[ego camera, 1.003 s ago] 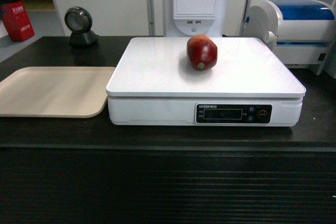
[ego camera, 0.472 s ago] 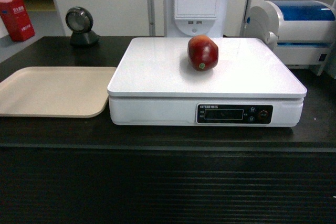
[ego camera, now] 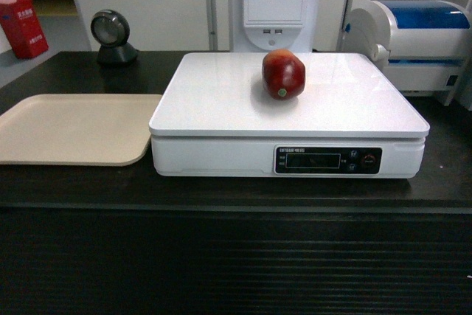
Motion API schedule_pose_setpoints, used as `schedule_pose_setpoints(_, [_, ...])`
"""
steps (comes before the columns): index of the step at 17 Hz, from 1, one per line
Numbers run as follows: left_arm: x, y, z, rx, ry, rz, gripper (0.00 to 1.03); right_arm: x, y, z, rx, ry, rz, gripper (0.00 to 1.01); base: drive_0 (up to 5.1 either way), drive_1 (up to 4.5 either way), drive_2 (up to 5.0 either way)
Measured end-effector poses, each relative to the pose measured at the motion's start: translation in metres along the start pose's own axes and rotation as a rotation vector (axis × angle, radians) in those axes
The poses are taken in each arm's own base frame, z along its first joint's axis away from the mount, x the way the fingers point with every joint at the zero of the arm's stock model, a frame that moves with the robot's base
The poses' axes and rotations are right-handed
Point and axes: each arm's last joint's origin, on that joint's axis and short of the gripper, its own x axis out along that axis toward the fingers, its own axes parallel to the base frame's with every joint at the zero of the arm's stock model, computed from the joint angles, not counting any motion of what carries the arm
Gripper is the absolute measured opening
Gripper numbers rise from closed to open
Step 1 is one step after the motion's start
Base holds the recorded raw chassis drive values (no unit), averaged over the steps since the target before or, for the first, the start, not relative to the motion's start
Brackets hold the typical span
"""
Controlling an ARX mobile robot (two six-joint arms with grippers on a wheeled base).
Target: Place dark red mango on scale at checkout
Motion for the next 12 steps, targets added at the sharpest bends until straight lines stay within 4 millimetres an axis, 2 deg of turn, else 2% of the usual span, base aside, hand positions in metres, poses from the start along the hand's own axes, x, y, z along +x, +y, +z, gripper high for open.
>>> schedule_pose_setpoints(6, [-0.027, 0.0, -0.012, 0.0, -0.029, 0.0, 0.02, 0.0, 0.0, 0.0, 0.0, 0.0, 0.0, 0.98, 0.0, 0.0, 0.0])
schedule_pose_setpoints(8, [-0.033, 0.0, -0.021, 0.0, 0.022, 0.001, 0.02, 0.0, 0.0, 0.0, 0.0, 0.0, 0.0, 0.98, 0.0, 0.0, 0.0])
schedule_pose_setpoints(12, [-0.043, 0.0, -0.016, 0.0, -0.011, 0.0, 0.02, 0.0, 0.0, 0.0, 0.0, 0.0, 0.0, 0.98, 0.0, 0.0, 0.0])
